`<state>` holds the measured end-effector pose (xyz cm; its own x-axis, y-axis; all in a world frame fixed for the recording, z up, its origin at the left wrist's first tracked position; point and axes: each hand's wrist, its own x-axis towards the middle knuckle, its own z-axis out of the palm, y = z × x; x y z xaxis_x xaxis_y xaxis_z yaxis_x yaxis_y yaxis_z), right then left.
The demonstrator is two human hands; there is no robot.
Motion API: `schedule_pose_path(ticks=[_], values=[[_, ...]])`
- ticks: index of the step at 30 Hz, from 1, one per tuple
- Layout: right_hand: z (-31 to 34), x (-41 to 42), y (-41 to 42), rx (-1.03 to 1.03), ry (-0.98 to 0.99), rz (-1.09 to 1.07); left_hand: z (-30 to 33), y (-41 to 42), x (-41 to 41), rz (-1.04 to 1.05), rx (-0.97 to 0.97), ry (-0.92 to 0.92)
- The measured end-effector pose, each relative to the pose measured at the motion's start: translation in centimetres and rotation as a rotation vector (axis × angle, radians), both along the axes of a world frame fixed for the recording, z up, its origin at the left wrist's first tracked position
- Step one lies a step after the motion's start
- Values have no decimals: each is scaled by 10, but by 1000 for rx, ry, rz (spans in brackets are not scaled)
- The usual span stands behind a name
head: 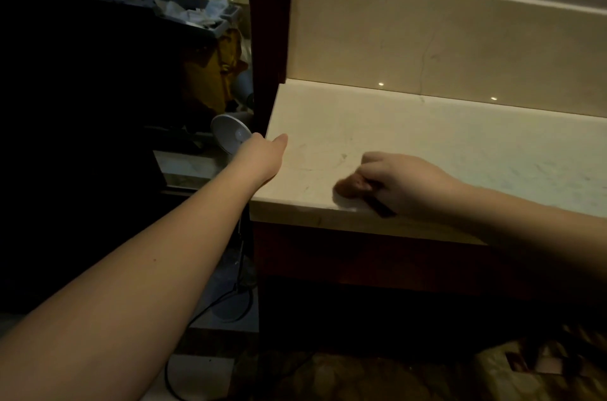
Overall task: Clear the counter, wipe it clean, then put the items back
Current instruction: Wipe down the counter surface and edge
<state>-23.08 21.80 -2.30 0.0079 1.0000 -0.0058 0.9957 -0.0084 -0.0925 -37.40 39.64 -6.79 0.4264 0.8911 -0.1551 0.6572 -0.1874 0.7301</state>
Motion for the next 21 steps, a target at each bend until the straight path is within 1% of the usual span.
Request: schedule_pose_path(ticks=[1,3,5,7,10,15,18,21], values=[[-2,5,15,41,9,-26,0,0,0,0,1,-3],[-6,21,52,90,-40,-104,0,-1,-1,-3,5,-5],[-7,36,83,97,-86,-195,0,-2,-2,-8,9,-2],[-9,44,95,103,-88,-222,0,-2,-2,-4,11,-5],[-8,36,73,100,-55,-155,-1,-1,-2,-2,14,0],[-1,22,11,-19,1,-37,-5,4,1,8,19,15],[-2,37,28,23,3,-53,-6,4,4,16,48,55],[-4,64,79,89,-44,-161,-3,2,4,15,77,106]])
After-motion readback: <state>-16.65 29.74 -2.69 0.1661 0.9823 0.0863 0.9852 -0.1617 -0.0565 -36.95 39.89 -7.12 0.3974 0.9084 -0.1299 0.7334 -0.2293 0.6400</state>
